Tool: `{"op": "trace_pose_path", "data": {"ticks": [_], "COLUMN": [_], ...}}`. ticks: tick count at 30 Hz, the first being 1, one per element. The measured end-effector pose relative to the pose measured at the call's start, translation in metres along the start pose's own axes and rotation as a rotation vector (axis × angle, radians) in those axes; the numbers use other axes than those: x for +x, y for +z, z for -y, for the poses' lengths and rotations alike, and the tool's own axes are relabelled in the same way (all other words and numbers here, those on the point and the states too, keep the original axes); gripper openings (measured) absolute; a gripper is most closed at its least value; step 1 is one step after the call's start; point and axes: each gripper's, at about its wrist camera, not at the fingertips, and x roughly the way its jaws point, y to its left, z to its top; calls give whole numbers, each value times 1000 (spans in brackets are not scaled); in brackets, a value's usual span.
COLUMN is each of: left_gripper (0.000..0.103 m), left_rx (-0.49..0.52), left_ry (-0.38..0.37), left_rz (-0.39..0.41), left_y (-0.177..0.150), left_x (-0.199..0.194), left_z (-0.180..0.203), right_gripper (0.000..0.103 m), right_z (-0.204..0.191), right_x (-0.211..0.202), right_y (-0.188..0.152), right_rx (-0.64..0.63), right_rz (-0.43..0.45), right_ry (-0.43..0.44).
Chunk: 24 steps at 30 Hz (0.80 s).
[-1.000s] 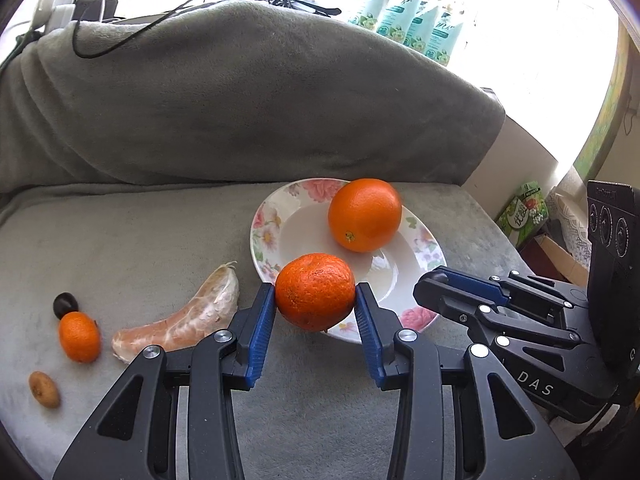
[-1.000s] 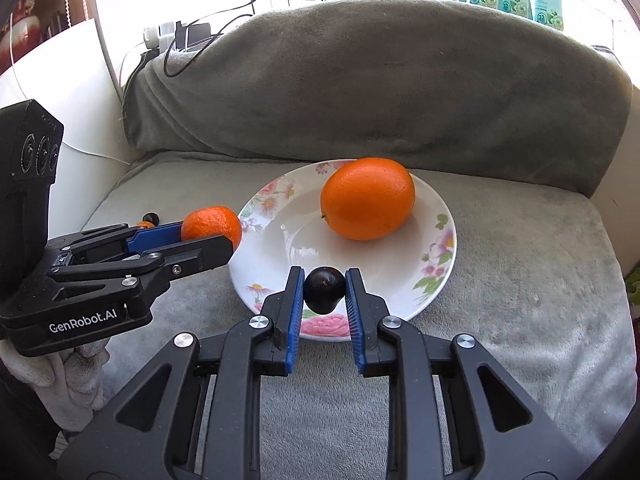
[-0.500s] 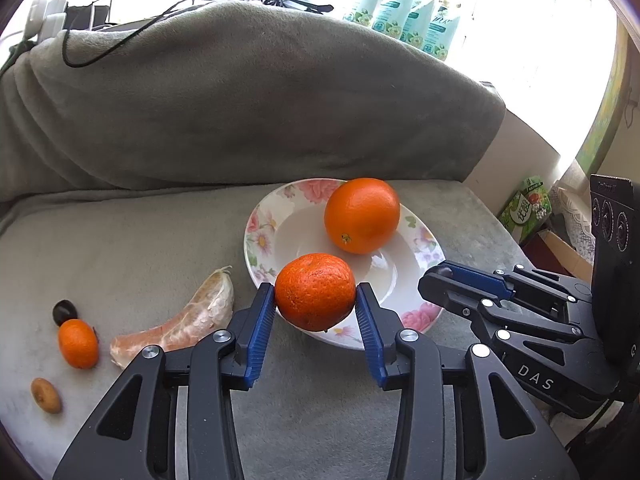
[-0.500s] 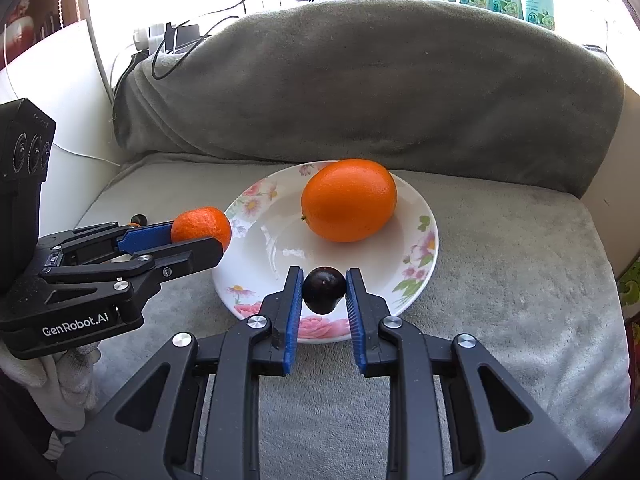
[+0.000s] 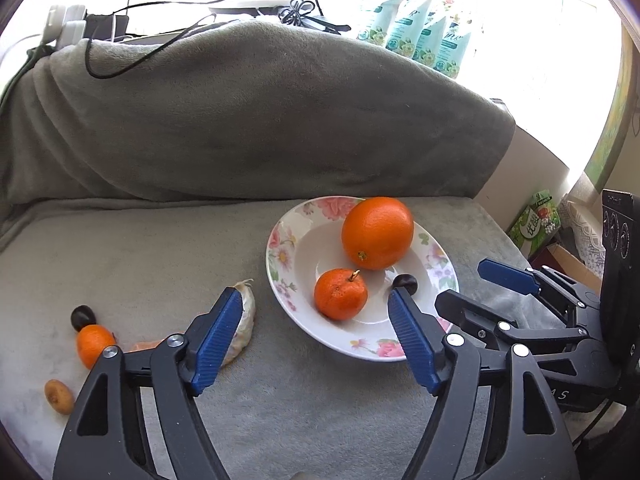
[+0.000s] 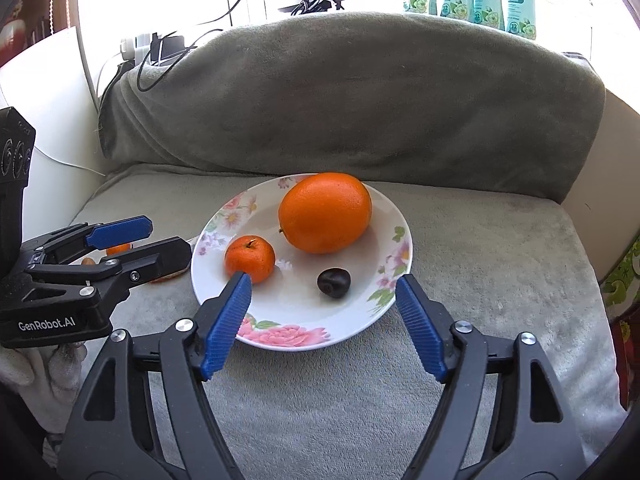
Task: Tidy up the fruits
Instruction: 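Place the mandarin and the dark plum into the plate with both grippers, then open both grippers and withdraw them from the plate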
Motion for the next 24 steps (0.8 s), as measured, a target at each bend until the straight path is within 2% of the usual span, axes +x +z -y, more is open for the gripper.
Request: {"op": "trace_pose_path", "data": {"ticks": [3,9,24], "left_gripper": [80,80,80], "left_rx": [-7,-12,-9], "left_ry": [2,8,14], "left_rz": [-6,-1,14], "left_y": [1,1,2], "left_x": [0,-3,-9], "left_z": [0,-2,-3], "right_gripper": [80,89,89], "right_z": [-1,-2,-5], "right_x": [0,1,-2], "right_y": [1,1,1], "right_rx": [-7,-7,-14], "right_rz": [-4,-4,2], "right_ry": [-1,-3,-2]}}
